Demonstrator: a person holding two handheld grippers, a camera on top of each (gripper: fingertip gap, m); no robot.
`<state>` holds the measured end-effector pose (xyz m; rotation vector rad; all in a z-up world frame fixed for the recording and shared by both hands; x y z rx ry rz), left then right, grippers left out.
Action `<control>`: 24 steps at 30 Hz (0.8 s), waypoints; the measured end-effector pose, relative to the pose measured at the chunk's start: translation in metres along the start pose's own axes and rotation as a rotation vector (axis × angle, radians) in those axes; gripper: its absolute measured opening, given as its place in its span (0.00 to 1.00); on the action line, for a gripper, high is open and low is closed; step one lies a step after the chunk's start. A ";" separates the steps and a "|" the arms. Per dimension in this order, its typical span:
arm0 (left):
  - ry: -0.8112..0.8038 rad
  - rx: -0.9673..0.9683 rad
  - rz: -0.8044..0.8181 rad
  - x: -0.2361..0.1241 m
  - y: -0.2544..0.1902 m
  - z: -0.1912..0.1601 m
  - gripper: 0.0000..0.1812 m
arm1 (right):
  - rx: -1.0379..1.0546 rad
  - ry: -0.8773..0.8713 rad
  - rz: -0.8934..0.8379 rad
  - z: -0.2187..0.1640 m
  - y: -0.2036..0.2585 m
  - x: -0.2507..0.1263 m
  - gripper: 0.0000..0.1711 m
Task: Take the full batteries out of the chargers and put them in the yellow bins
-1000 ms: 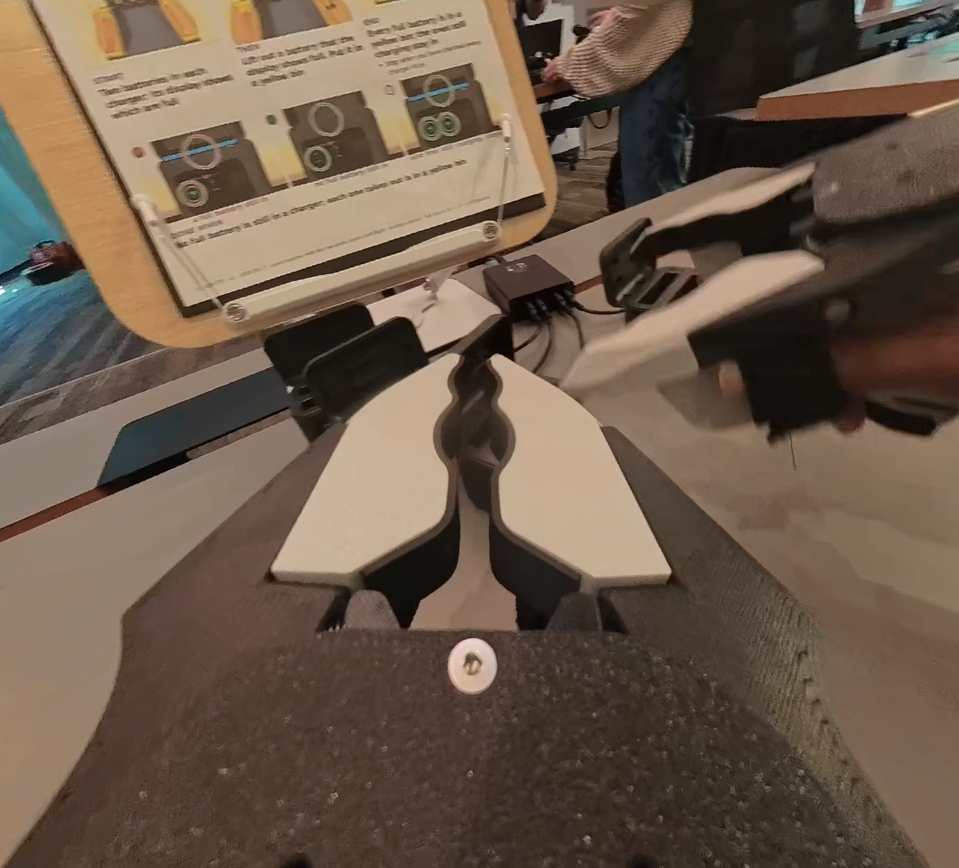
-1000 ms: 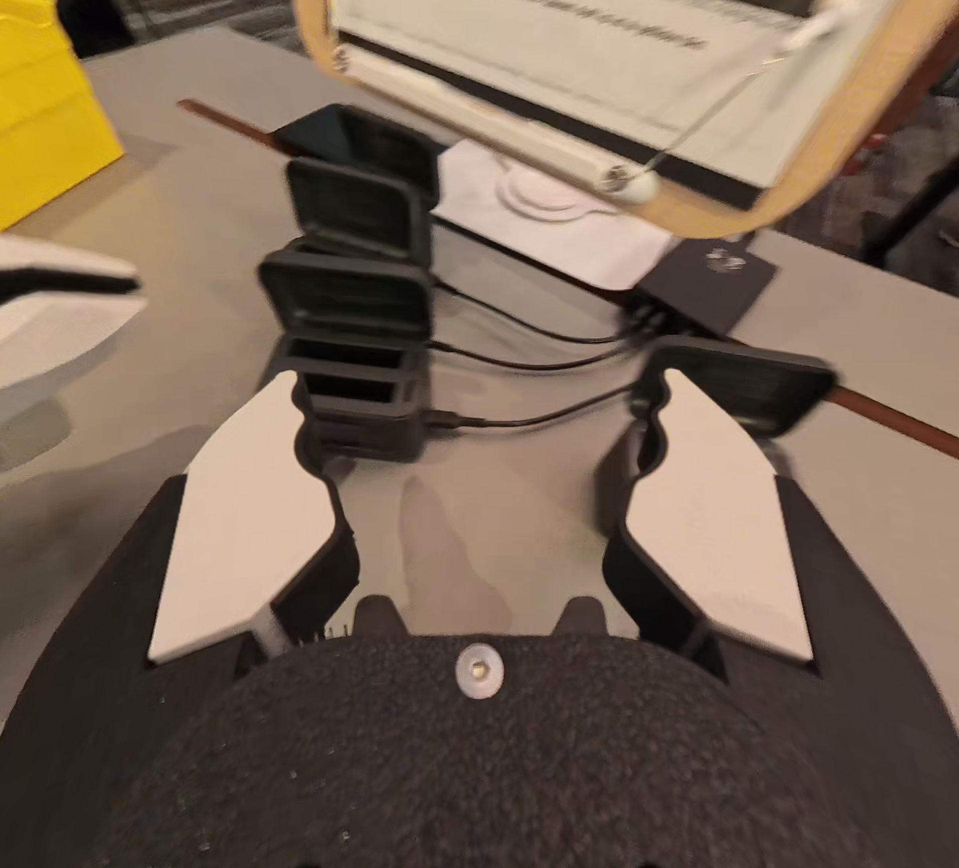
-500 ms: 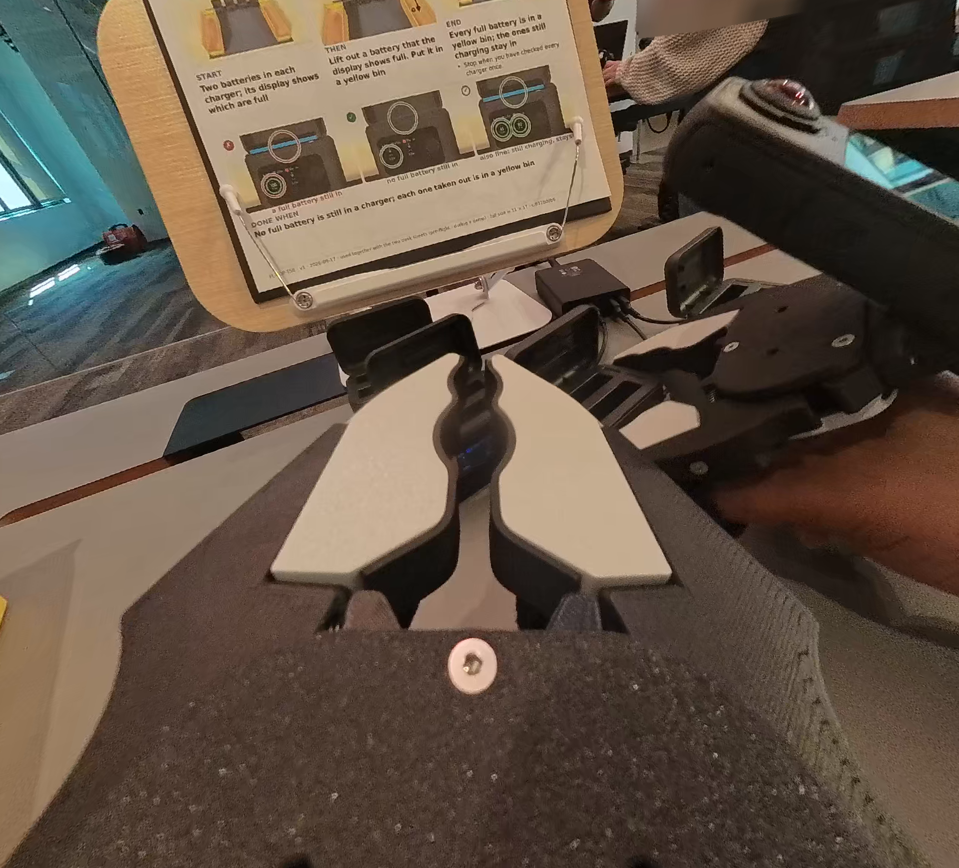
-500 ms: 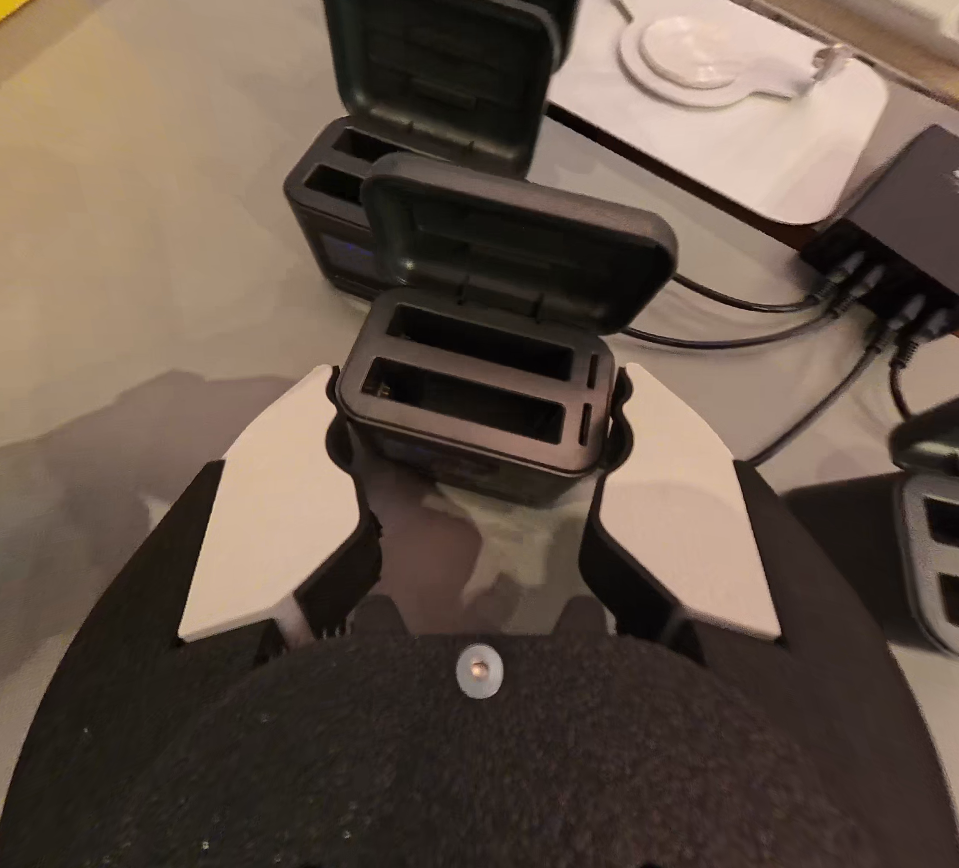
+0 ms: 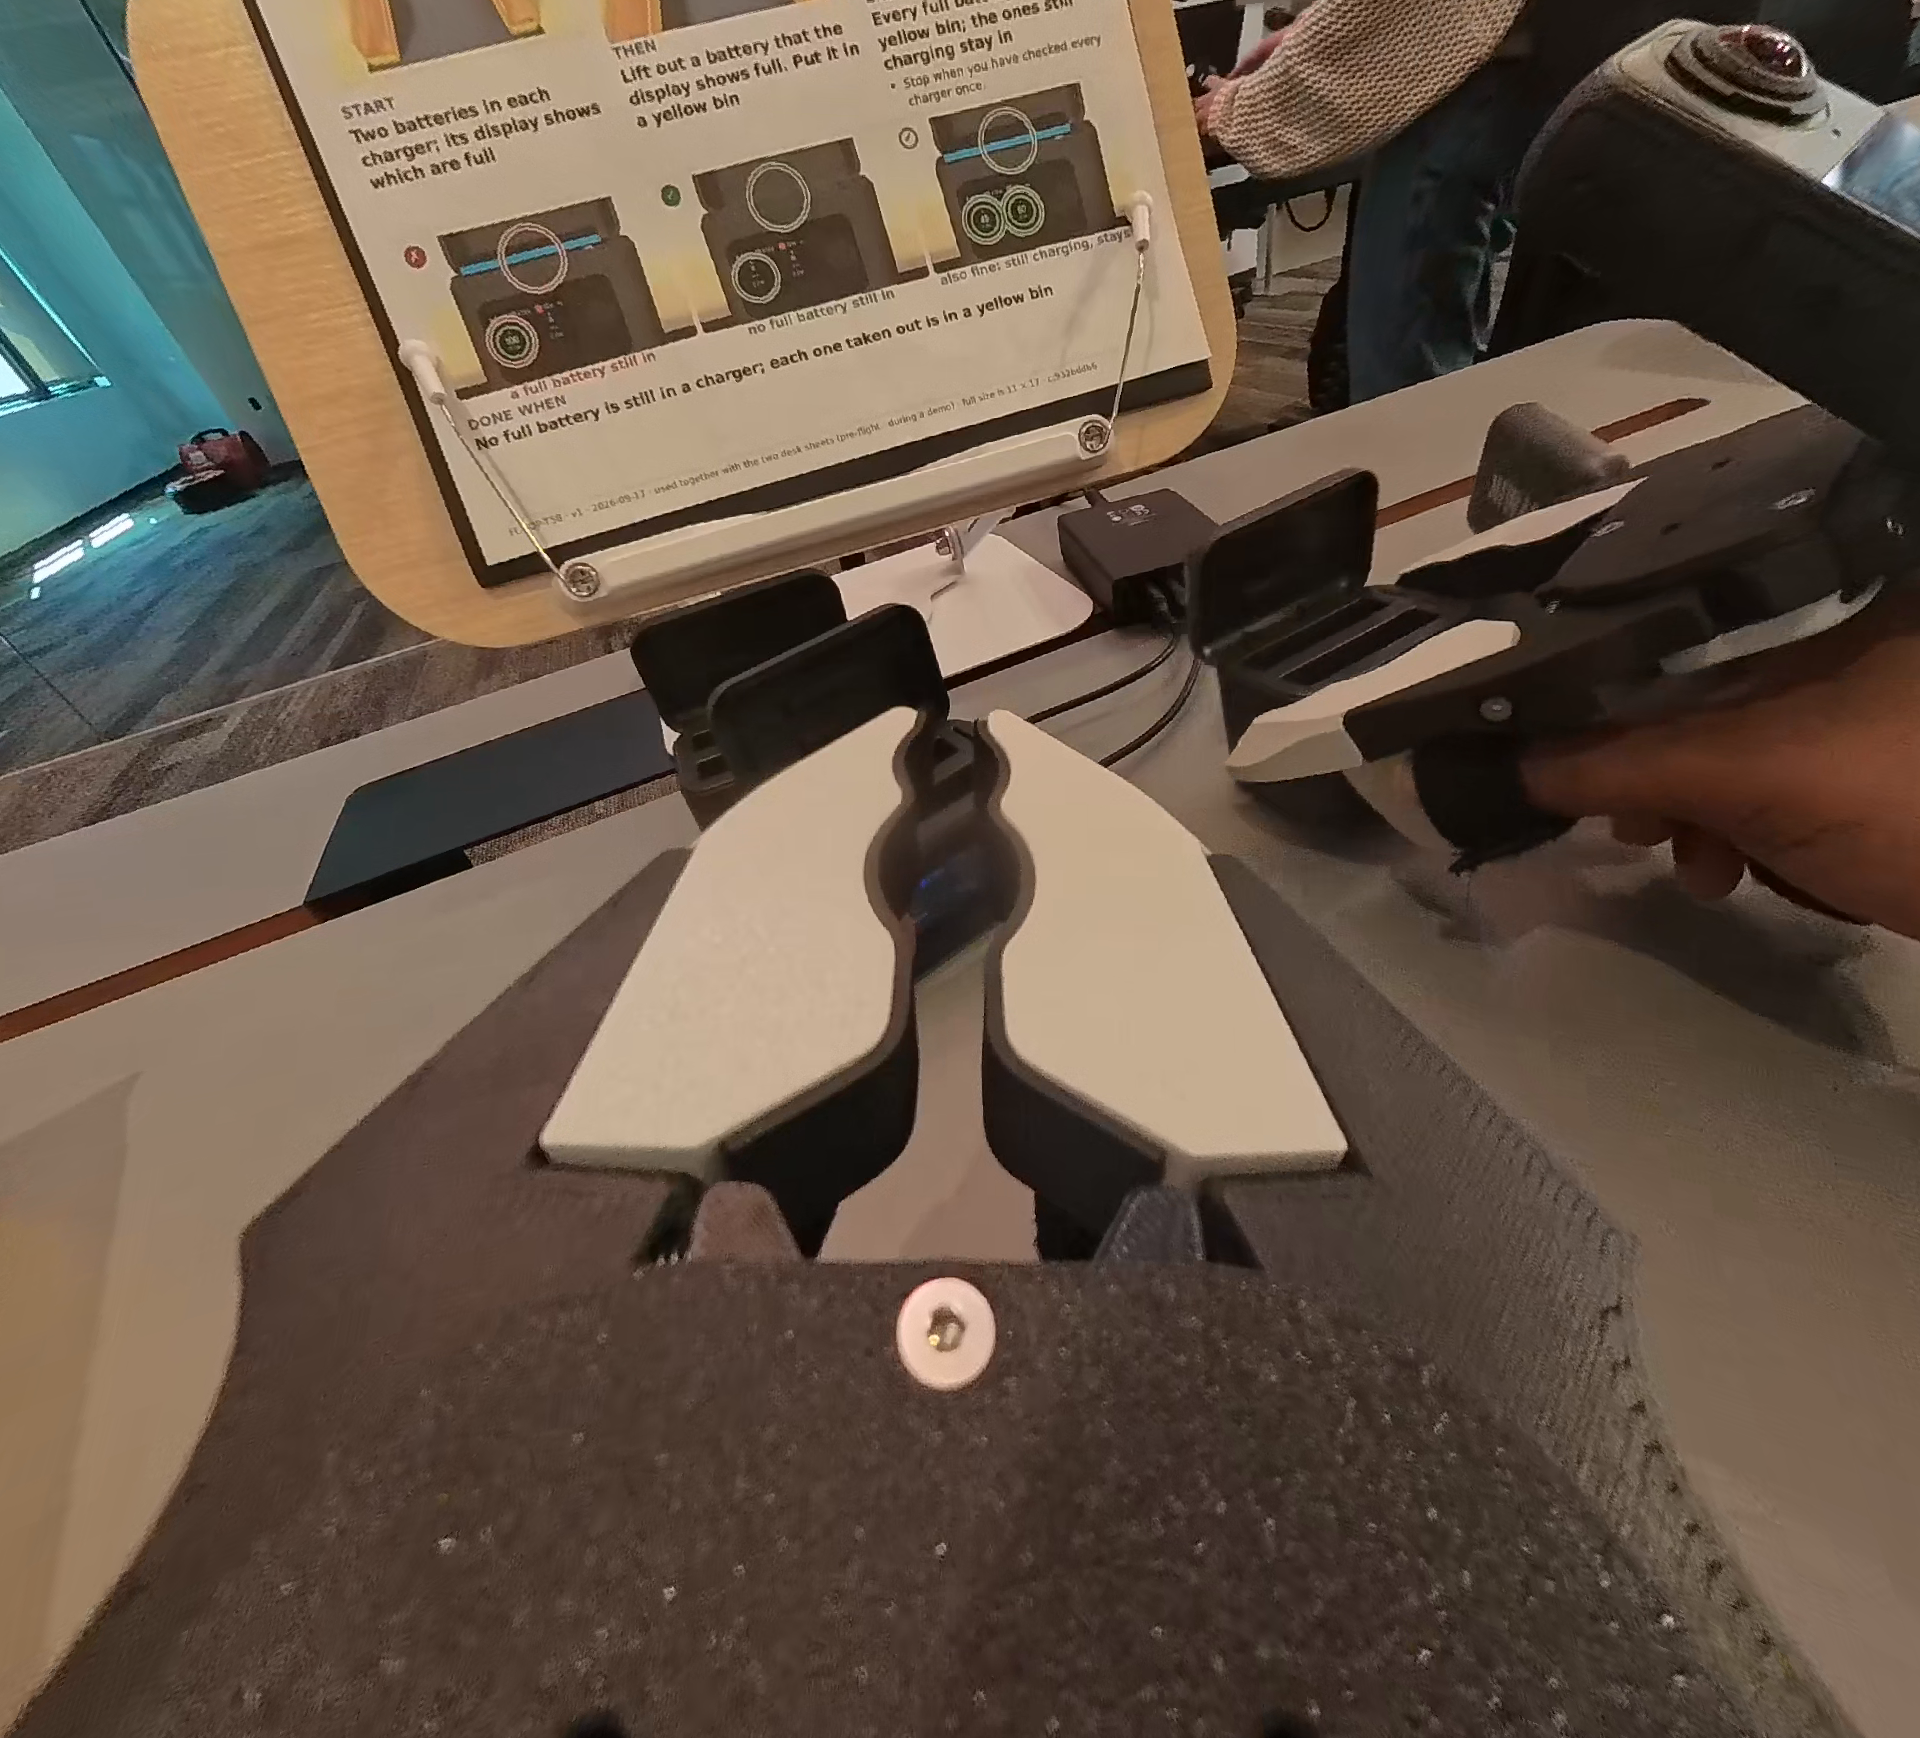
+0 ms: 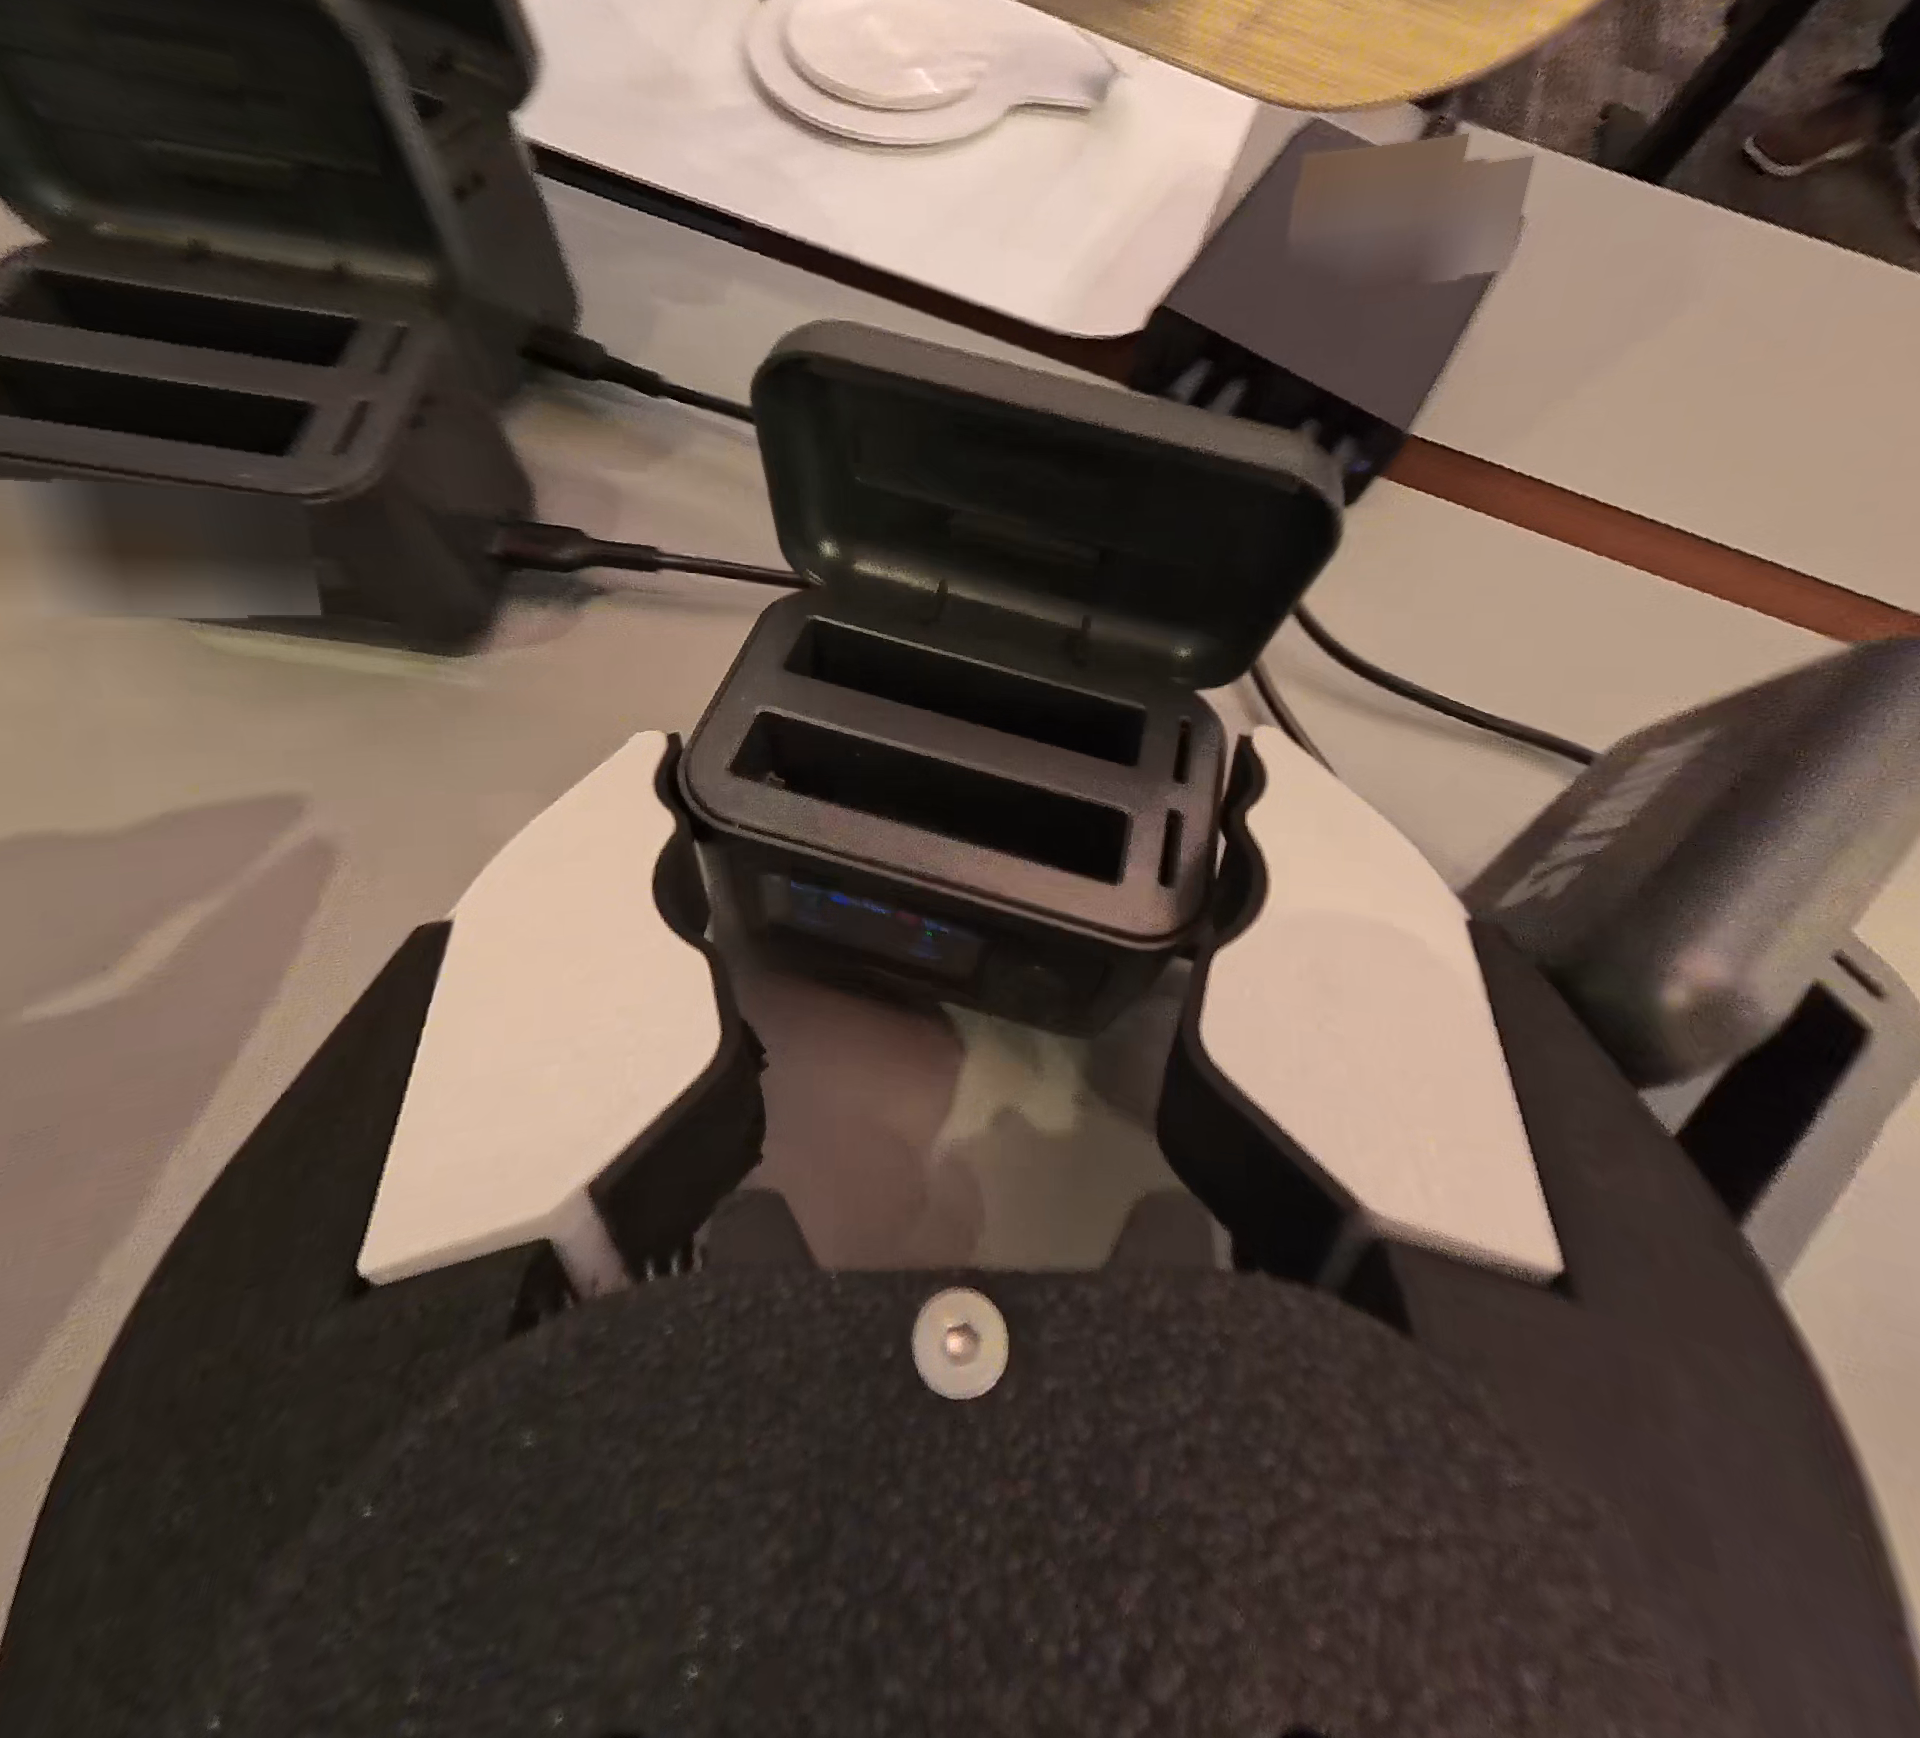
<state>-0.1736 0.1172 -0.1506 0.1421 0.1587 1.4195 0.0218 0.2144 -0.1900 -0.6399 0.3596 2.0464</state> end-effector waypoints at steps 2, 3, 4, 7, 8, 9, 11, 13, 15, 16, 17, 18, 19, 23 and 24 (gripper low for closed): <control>0.007 0.000 -0.002 0.000 0.000 -0.001 0.04 | 0.015 0.003 -0.023 -0.003 -0.010 0.000 0.56; 0.011 0.001 -0.003 0.001 -0.001 -0.001 0.04 | 0.031 0.005 -0.026 -0.004 -0.014 0.001 0.56; 0.016 0.002 -0.002 0.001 -0.001 -0.001 0.04 | 0.045 0.002 -0.027 -0.006 -0.018 0.001 0.57; 0.045 0.004 -0.002 0.003 -0.001 -0.004 0.06 | 0.045 -0.013 -0.021 -0.007 -0.022 0.002 0.57; 0.054 0.006 0.002 0.004 -0.001 -0.006 0.07 | 0.042 -0.015 -0.018 -0.007 -0.022 0.002 0.57; 0.065 0.008 0.008 0.005 0.000 -0.007 0.08 | 0.038 -0.016 -0.014 -0.007 -0.022 0.001 0.57; 0.087 0.006 0.018 0.007 0.001 -0.010 0.10 | 0.035 -0.024 0.004 -0.006 -0.021 -0.002 0.57; 0.112 -0.003 0.030 0.008 0.004 -0.012 0.12 | 0.035 -0.056 0.026 -0.002 -0.018 -0.011 0.59; 0.141 -0.012 0.051 0.010 0.006 -0.015 0.15 | 0.017 -0.089 0.048 0.000 -0.013 -0.023 0.61; 0.156 -0.017 0.062 0.012 0.008 -0.017 0.17 | 0.004 -0.105 0.058 0.001 -0.011 -0.030 0.61; 0.174 -0.021 0.071 0.013 0.010 -0.019 0.20 | -0.009 -0.121 0.069 0.002 -0.008 -0.037 0.62; 0.194 -0.026 0.082 0.015 0.011 -0.021 0.22 | -0.020 -0.136 0.084 0.004 -0.005 -0.044 0.62; 0.219 -0.029 0.083 0.018 0.013 -0.023 0.25 | -0.027 -0.154 0.101 0.005 -0.002 -0.052 0.62; 0.372 -0.055 0.046 0.037 0.014 -0.036 0.37 | -0.051 -0.220 0.174 0.003 0.011 -0.084 0.62; 0.411 -0.056 0.045 0.043 0.015 -0.039 0.41 | -0.057 -0.228 0.191 0.000 0.013 -0.092 0.62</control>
Point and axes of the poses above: each gripper's, where its closed fingertips meet, x out along the fingers, z out of its top, y = z × x across the jaws, the point moved 10 cm from there along -x, back along the fingers, and after that the axes turned 11 degrees about z, right-handed, at the moved point
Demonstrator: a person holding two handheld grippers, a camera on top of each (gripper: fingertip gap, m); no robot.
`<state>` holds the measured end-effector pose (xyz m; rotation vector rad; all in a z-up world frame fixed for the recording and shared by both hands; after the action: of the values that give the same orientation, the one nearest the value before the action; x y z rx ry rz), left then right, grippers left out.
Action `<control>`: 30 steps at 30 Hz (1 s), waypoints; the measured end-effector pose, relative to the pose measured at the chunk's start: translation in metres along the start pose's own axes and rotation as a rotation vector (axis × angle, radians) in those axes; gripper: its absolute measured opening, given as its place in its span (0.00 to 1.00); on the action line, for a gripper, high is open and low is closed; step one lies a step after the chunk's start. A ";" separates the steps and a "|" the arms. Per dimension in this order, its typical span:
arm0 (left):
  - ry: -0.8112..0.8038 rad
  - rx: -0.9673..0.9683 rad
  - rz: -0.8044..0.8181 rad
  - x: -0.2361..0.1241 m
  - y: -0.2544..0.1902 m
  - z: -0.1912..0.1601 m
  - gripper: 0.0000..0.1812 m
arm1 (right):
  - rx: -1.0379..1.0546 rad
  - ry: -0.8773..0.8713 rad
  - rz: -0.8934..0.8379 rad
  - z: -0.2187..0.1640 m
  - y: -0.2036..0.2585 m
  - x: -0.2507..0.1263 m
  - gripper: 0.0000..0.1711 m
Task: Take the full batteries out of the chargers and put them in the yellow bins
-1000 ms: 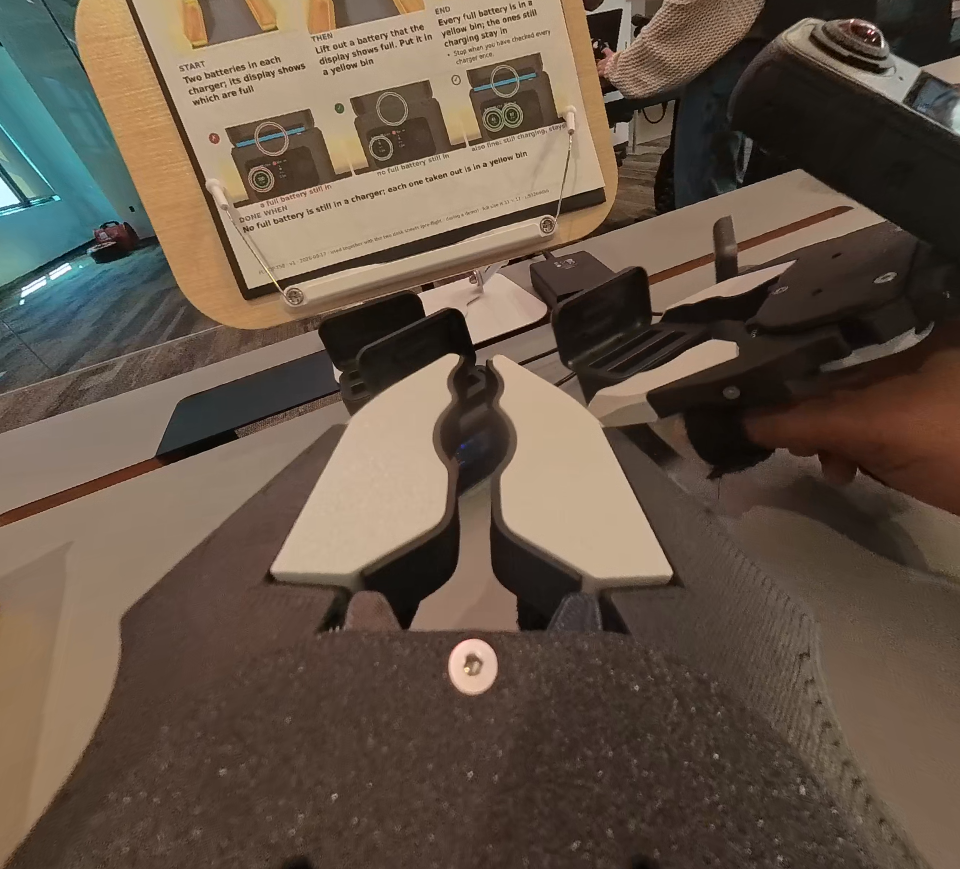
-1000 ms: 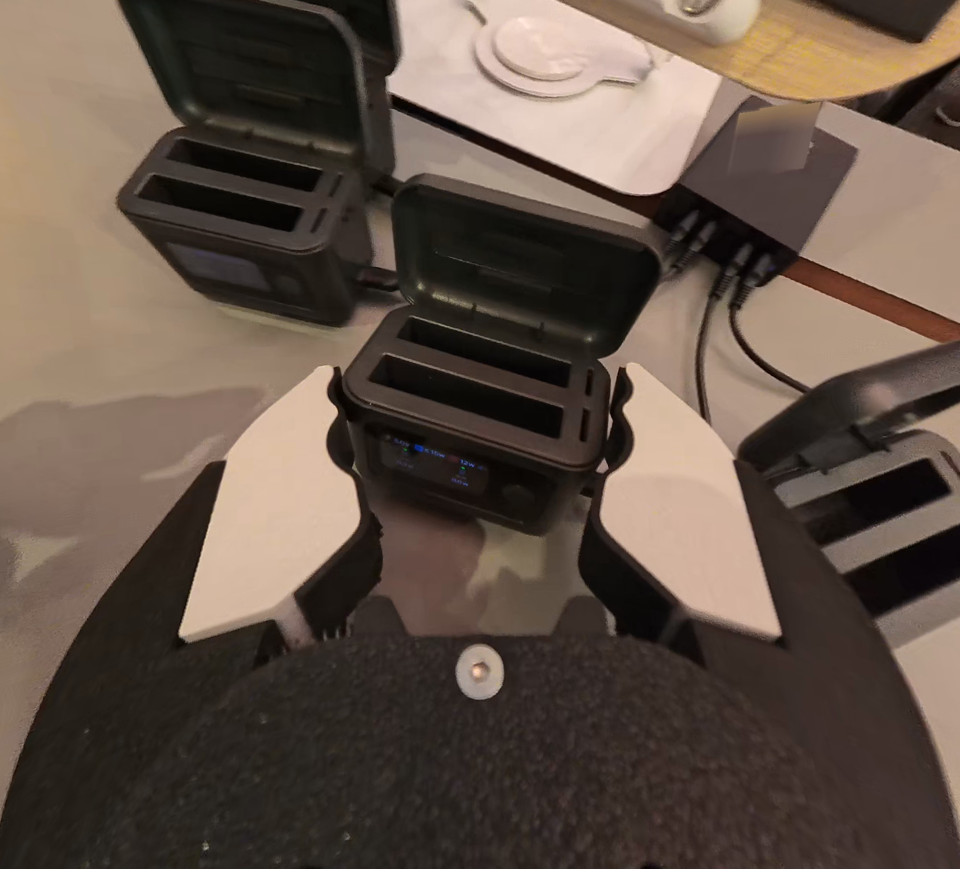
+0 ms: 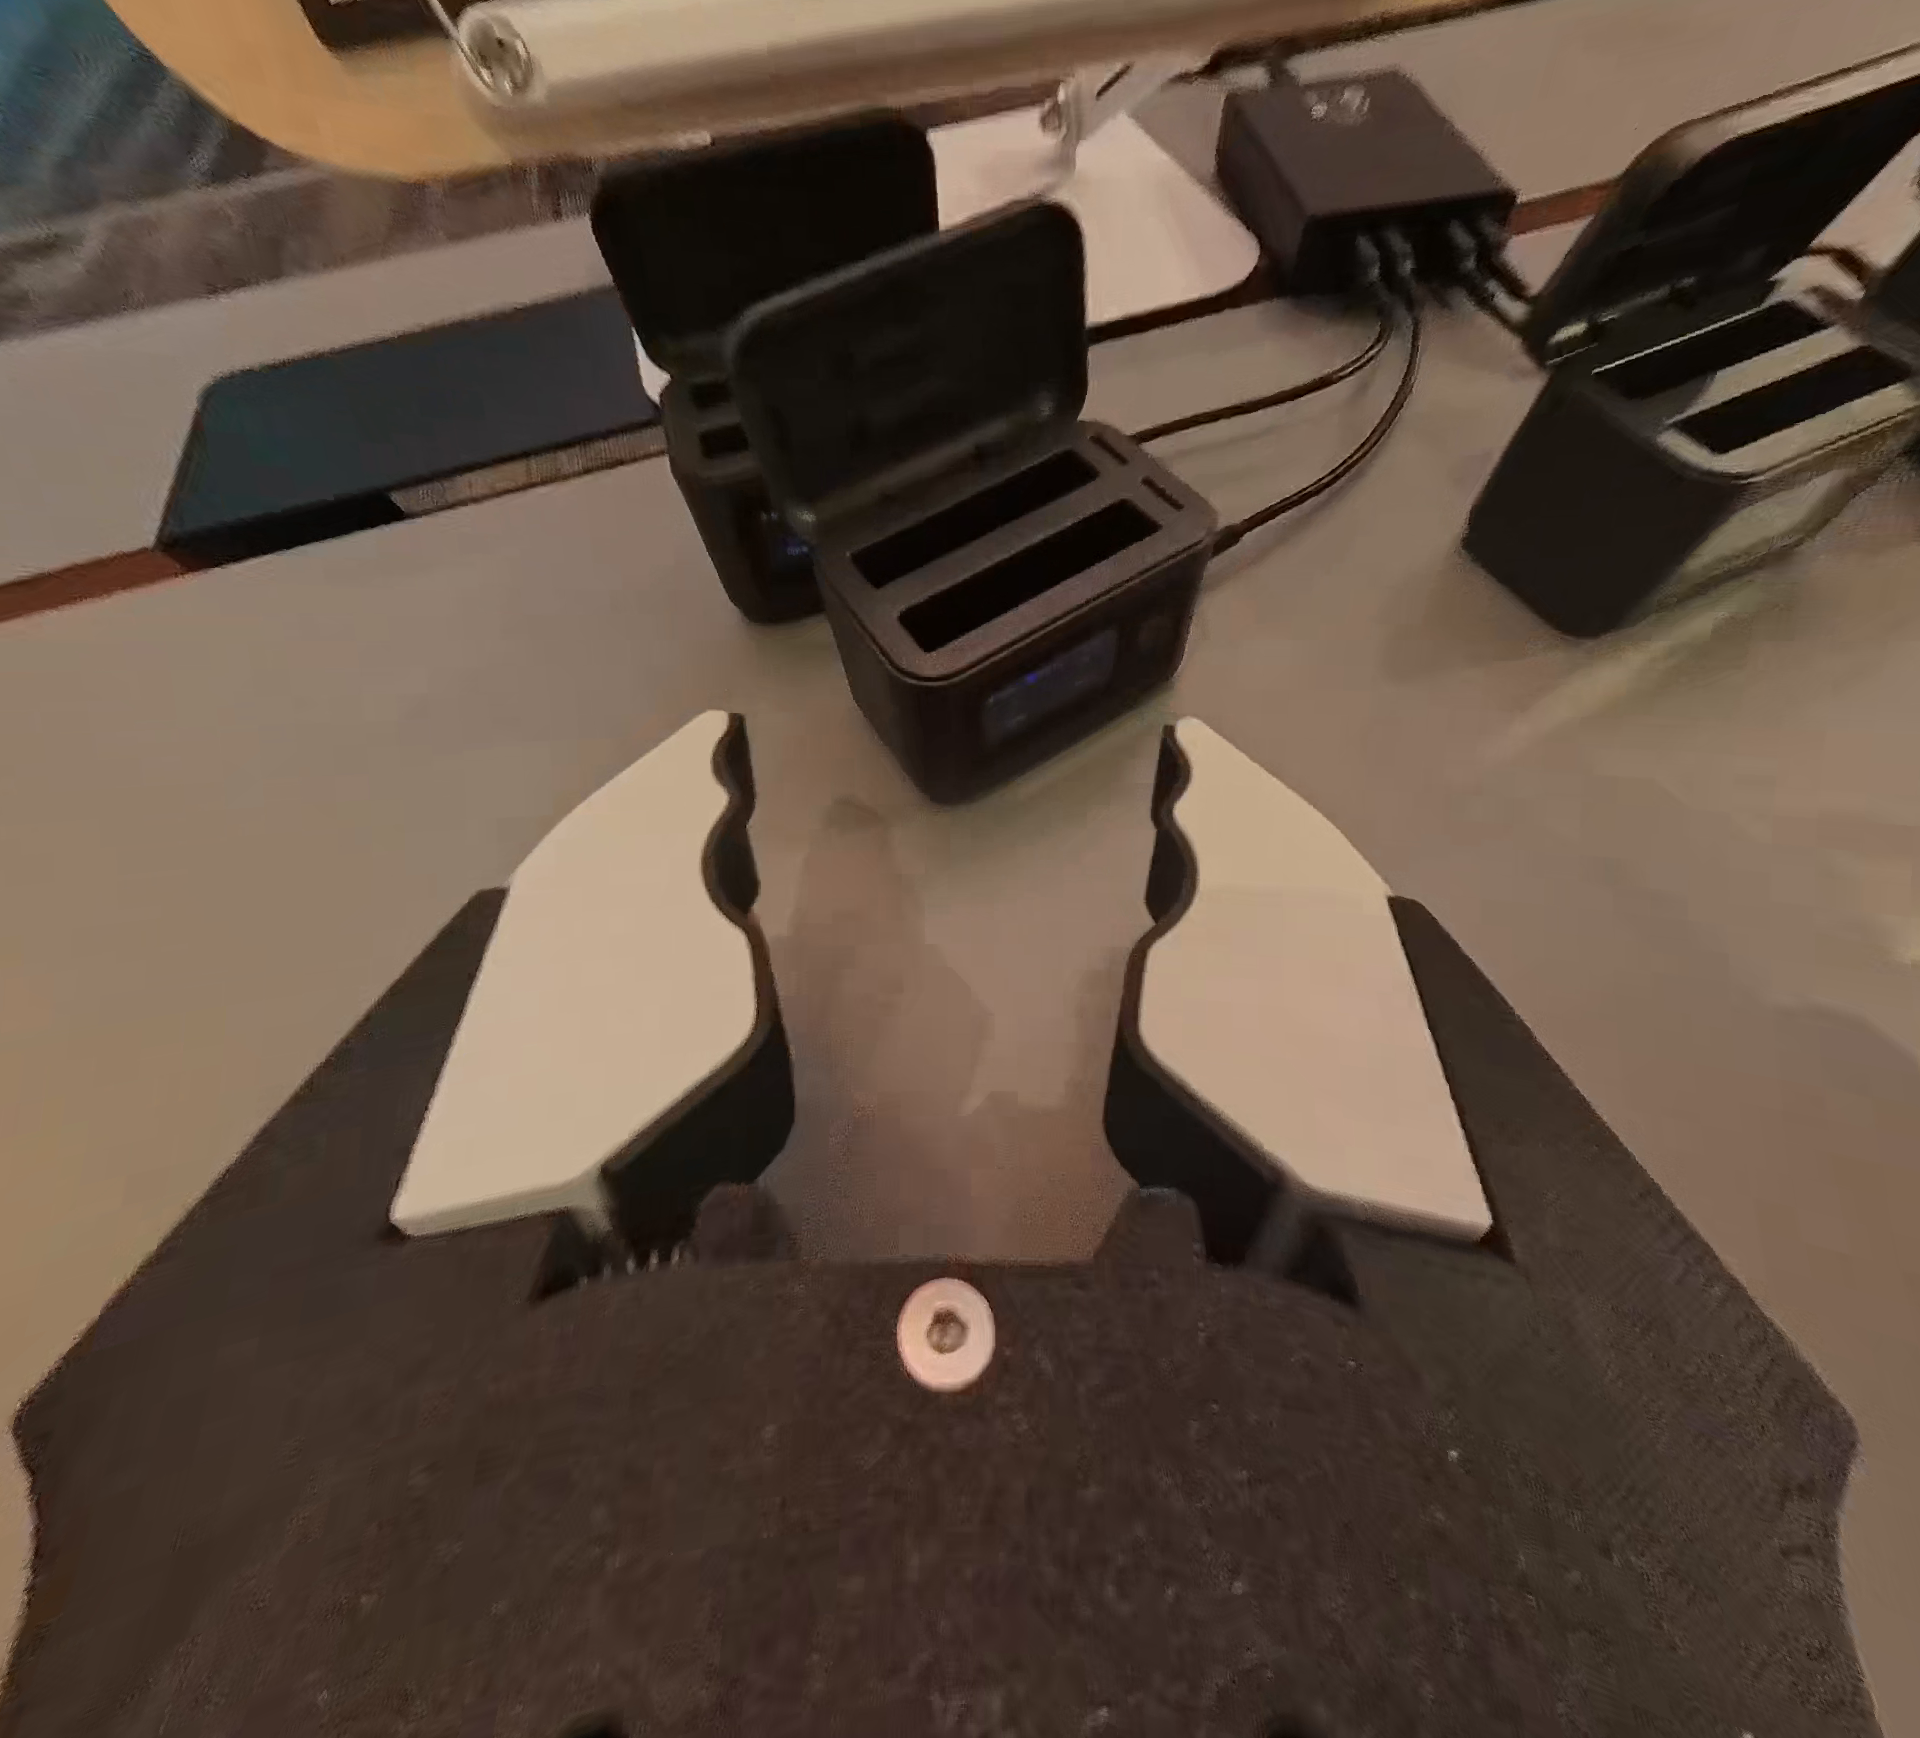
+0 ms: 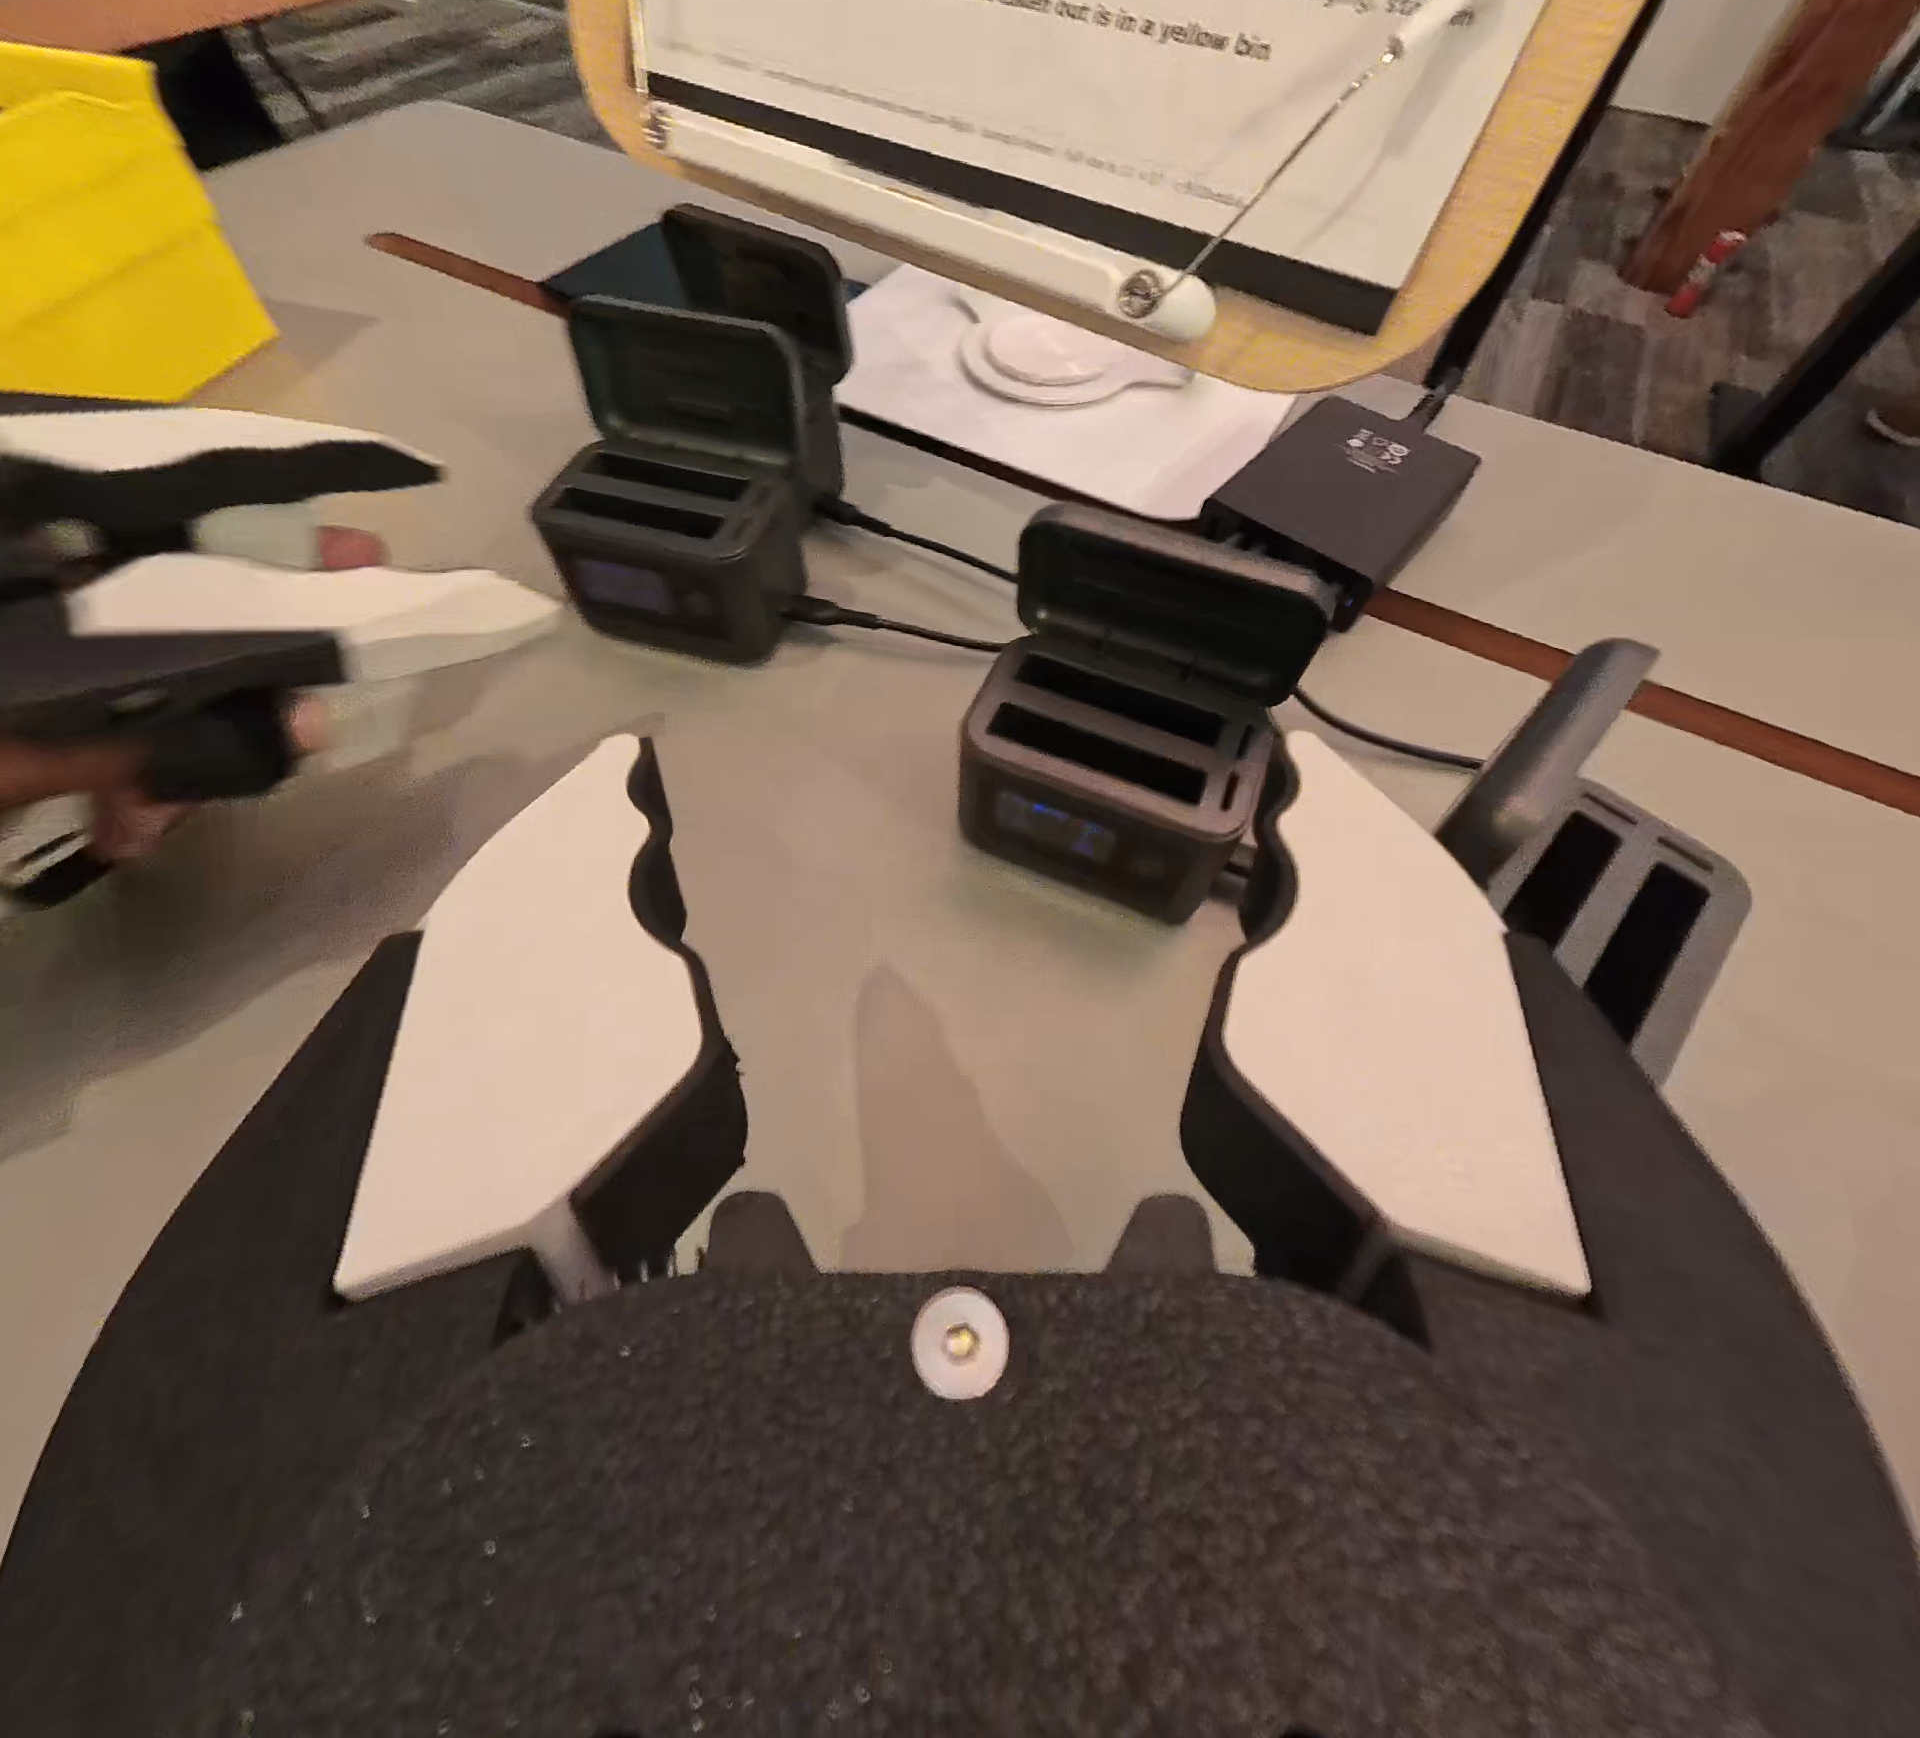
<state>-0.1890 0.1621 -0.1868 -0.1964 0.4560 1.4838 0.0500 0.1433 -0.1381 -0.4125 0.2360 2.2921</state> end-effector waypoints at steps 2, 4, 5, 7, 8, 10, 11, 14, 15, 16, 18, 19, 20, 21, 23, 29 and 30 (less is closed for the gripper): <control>0.057 0.000 0.007 0.013 0.000 0.001 0.45 | -0.006 -0.011 0.017 -0.007 0.005 -0.014 0.62; 0.113 0.002 -0.003 0.024 -0.001 0.001 0.49 | 0.005 -0.032 0.025 -0.014 0.005 -0.027 0.62; 0.138 0.013 -0.006 0.029 -0.003 0.001 0.50 | 0.013 -0.047 0.026 -0.017 0.004 -0.032 0.62; 0.152 0.039 -0.008 0.035 -0.006 0.003 0.50 | 0.028 -0.082 0.029 -0.020 -0.002 -0.038 0.61; 0.152 0.048 -0.008 0.038 -0.008 0.005 0.50 | 0.034 -0.097 0.029 -0.021 -0.005 -0.040 0.60; 0.169 0.053 -0.016 0.044 -0.012 0.007 0.47 | 0.037 -0.117 0.037 -0.020 -0.010 -0.041 0.60; 0.176 0.056 -0.017 0.047 -0.014 0.008 0.46 | 0.028 -0.123 0.042 -0.020 -0.011 -0.041 0.60; 0.176 0.067 -0.028 0.052 -0.020 0.011 0.44 | -0.013 -0.127 0.045 -0.023 -0.011 -0.041 0.58; 0.175 0.069 -0.034 0.053 -0.021 0.012 0.44 | -0.020 -0.125 0.045 -0.024 -0.010 -0.041 0.58; 0.174 0.071 -0.042 0.054 -0.023 0.012 0.44 | -0.022 -0.125 0.050 -0.024 -0.010 -0.040 0.58; 0.167 0.088 -0.069 0.054 -0.027 0.013 0.44 | -0.020 -0.126 0.060 -0.025 -0.010 -0.039 0.57; 0.164 0.097 -0.084 0.054 -0.030 0.014 0.44 | -0.019 -0.124 0.064 -0.025 -0.009 -0.039 0.57; 0.158 0.108 -0.103 0.053 -0.033 0.014 0.43 | -0.018 -0.122 0.066 -0.026 -0.010 -0.038 0.57; 0.154 0.121 -0.123 0.052 -0.036 0.014 0.43 | -0.018 -0.121 0.066 -0.026 -0.010 -0.038 0.57; 0.151 0.136 -0.159 0.051 -0.043 0.014 0.43 | -0.017 -0.121 0.065 -0.026 -0.010 -0.038 0.56; 0.143 0.154 -0.215 0.046 -0.057 0.016 0.41 | 0.002 -0.135 0.058 -0.026 -0.013 -0.040 0.55; 0.140 0.160 -0.222 0.045 -0.059 0.016 0.41 | 0.006 -0.137 0.057 -0.026 -0.013 -0.040 0.55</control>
<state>-0.1270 0.2045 -0.2002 -0.2176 0.6429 1.2152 0.0915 0.1177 -0.1483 -0.2472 0.1879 2.3636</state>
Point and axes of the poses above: each gripper's, where its closed fingertips meet, x out along the fingers, z out of its top, y = z × x across the jaws, the point moved 10 cm from there along -x, back along the fingers, and after that the axes turned 11 degrees about z, right-handed, at the moved point
